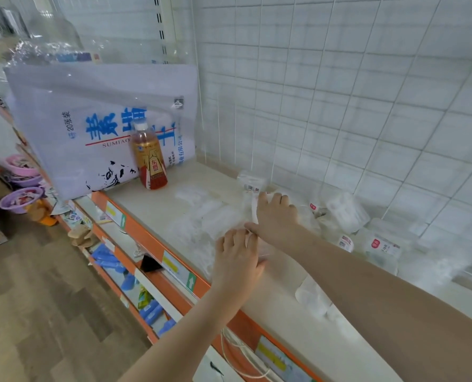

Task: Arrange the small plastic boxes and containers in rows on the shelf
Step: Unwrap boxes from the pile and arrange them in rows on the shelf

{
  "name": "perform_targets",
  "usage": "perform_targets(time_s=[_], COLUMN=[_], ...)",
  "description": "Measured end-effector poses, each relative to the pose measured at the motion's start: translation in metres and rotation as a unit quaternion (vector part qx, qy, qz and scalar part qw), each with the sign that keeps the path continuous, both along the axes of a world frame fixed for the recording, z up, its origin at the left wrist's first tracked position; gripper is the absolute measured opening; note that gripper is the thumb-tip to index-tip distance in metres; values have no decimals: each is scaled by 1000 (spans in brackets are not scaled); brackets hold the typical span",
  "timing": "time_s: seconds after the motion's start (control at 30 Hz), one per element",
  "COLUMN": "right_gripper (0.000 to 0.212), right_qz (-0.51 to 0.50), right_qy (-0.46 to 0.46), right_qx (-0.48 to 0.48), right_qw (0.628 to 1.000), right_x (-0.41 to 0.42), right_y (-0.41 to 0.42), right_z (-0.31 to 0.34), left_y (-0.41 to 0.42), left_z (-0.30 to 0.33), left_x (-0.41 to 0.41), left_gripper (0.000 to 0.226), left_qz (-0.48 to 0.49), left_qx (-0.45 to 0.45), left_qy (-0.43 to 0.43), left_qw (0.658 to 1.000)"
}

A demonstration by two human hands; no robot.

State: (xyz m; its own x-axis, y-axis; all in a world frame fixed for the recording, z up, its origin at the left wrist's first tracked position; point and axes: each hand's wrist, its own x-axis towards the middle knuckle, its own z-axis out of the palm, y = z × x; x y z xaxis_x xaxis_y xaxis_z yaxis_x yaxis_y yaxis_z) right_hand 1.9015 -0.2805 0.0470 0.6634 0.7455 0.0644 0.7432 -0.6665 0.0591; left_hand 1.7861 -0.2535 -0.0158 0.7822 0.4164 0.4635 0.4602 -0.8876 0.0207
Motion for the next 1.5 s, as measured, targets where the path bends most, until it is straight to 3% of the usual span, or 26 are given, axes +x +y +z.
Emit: perform_targets(time_s=[0.27, 0.47, 0.6, 0.73, 0.93, 1.1, 1.2, 1.33, 1.43, 1.5], right_gripper=[56, 39, 34, 37, 34, 41, 30, 19, 29, 35], right_qz=[21, 90, 82, 63, -55, -90, -104, -131, -159, -171], right_qy=[77, 141, 124, 65, 178, 245, 262, 297, 316, 329], right_qx=[102, 167, 245, 345, 442, 480, 529, 601, 653, 671], right_qw=[992, 972, 958, 934, 878, 838, 800, 731, 669, 643], right_x=[13, 10, 0, -3, 0, -10, -18, -26, -33, -39], right_y=[-19, -39, -64, -114, -222, -313, -365, -427, -470, -499], right_z=[4, 2, 12, 21, 20, 15, 14, 12, 13, 13], left_y=[3, 2, -2, -20, -81, -143, -182, -240, -287, -319], left_z=[-5, -4, 4, 17, 48, 63, 66, 65, 69, 75], left_x=[0, -1, -4, -9, -7, 7, 20, 35, 43, 49], left_gripper=[63, 59, 58, 58, 61, 63, 62, 56, 44, 24], left_qz=[3, -13, -42, -155, -184, -239, -283, -325, -348, -331], left_qx=[13, 2, -32, -67, -240, -263, -269, -344, -421, -545], left_qy=[-17, -14, -59, -124, -125, -161, -153, -128, -100, -81], left_qw=[1000, 1000, 997, 978, 945, 921, 908, 871, 832, 766])
